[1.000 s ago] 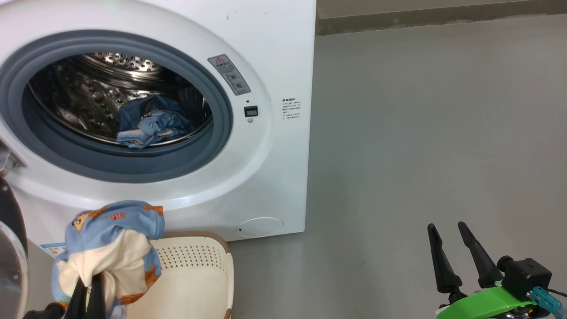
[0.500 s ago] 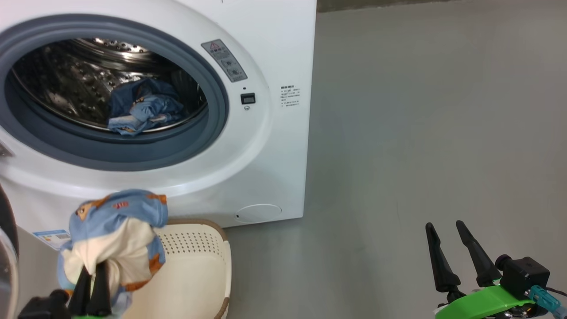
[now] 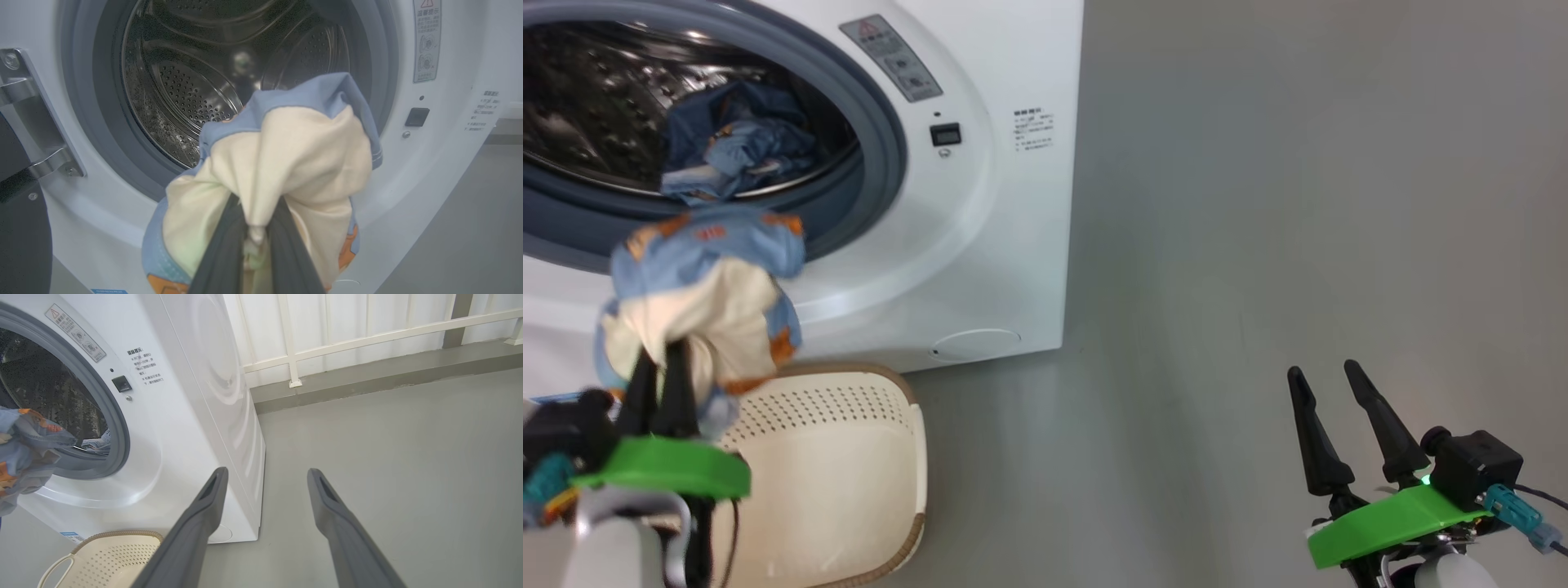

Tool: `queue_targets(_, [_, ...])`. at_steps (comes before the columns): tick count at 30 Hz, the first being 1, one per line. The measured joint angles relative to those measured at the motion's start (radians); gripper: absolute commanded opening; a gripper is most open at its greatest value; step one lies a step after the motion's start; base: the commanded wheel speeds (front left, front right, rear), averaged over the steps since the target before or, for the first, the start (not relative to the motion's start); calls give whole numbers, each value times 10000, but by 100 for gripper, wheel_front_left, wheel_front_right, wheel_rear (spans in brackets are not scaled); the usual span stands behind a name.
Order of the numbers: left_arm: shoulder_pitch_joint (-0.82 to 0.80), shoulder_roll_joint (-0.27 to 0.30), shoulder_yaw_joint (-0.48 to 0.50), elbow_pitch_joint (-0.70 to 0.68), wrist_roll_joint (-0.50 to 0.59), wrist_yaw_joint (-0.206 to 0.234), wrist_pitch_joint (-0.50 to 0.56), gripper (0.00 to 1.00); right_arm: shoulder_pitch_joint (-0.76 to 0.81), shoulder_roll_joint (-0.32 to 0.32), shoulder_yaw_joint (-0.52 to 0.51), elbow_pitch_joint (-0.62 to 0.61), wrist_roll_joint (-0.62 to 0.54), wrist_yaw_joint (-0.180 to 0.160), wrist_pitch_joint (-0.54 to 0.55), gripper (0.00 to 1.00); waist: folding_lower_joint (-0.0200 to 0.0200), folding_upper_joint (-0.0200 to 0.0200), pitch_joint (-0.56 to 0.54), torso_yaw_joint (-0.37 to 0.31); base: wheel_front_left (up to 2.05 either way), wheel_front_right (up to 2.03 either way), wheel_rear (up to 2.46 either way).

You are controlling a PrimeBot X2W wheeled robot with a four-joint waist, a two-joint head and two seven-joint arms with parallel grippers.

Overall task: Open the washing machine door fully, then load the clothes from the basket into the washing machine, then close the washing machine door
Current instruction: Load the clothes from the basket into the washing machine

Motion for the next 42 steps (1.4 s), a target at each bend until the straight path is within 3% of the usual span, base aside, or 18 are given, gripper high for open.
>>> queue_targets(9, [-2336, 589, 128, 1302, 58, -90, -40, 0, -479, -17, 130, -8, 96, 0, 0, 100, 0, 0, 805, -379, 0, 0, 0])
queue_targets(25, [-6223, 1666, 63, 4821, 90, -84, -38, 0, -1285, -19, 374, -81, 284, 0, 0, 100, 0, 0, 2555, -1046, 0, 0, 0])
queue_targets(34, [-8100, 2219, -171, 5630, 178, -88, -38, 0, -1537, 111, 368, -282, 384, 0, 0, 100, 0, 0, 3789, -1205, 0, 0, 0])
queue_targets(42, [-9221, 2362, -395, 6063, 253, -75, -40, 0, -1848, 274, 412, -391, 443, 0, 0, 100, 0, 0, 4831, -1275, 0, 0, 0])
